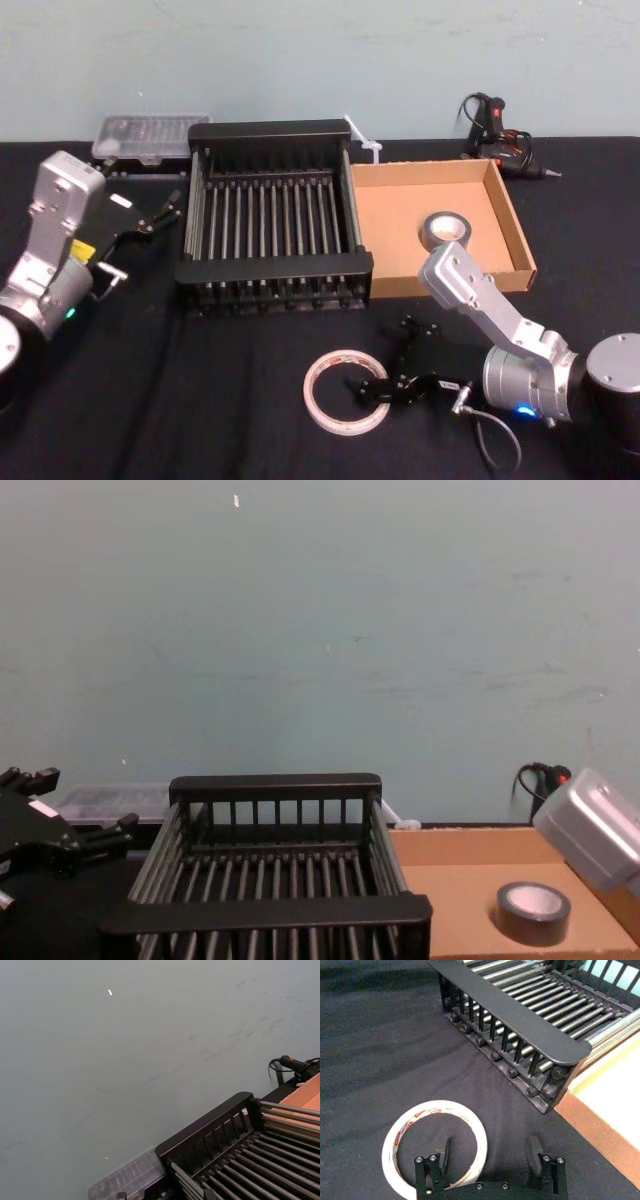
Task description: Pick up the white tape and place it into the black box , Pick up the silver tape and place it into the brown box.
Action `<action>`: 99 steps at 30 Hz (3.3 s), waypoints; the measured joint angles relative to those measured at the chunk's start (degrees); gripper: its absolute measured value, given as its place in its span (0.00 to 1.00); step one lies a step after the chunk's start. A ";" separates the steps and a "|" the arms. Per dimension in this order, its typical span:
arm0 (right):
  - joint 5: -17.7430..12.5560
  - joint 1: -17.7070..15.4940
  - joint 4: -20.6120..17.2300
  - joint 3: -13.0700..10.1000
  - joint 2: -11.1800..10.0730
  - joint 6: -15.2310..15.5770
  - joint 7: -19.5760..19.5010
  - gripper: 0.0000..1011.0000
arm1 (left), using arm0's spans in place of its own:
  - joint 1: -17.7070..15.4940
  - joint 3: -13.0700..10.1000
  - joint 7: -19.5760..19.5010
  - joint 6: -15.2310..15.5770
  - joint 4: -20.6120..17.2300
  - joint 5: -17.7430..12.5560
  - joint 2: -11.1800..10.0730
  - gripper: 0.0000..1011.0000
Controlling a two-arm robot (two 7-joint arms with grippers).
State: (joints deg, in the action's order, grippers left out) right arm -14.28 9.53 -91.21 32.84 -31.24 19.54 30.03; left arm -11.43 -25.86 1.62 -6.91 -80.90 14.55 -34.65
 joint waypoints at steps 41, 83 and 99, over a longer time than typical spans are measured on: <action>0.08 0.05 0.03 0.03 0.00 0.01 0.08 0.24 | 0.00 0.00 0.00 0.00 0.00 0.00 0.00 0.99; -9.88 -2.82 -5.41 -5.11 -4.19 -4.49 2.44 0.08 | 0.00 0.00 0.00 0.00 0.00 0.00 0.00 0.99; -15.86 -3.05 -6.15 -6.99 -4.67 -7.37 1.13 0.08 | 0.00 0.00 0.00 0.00 0.00 0.00 0.00 0.99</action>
State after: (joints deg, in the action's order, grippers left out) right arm -30.15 6.48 -97.36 25.84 -35.90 12.18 31.16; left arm -11.43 -25.86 1.62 -6.91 -80.90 14.55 -34.65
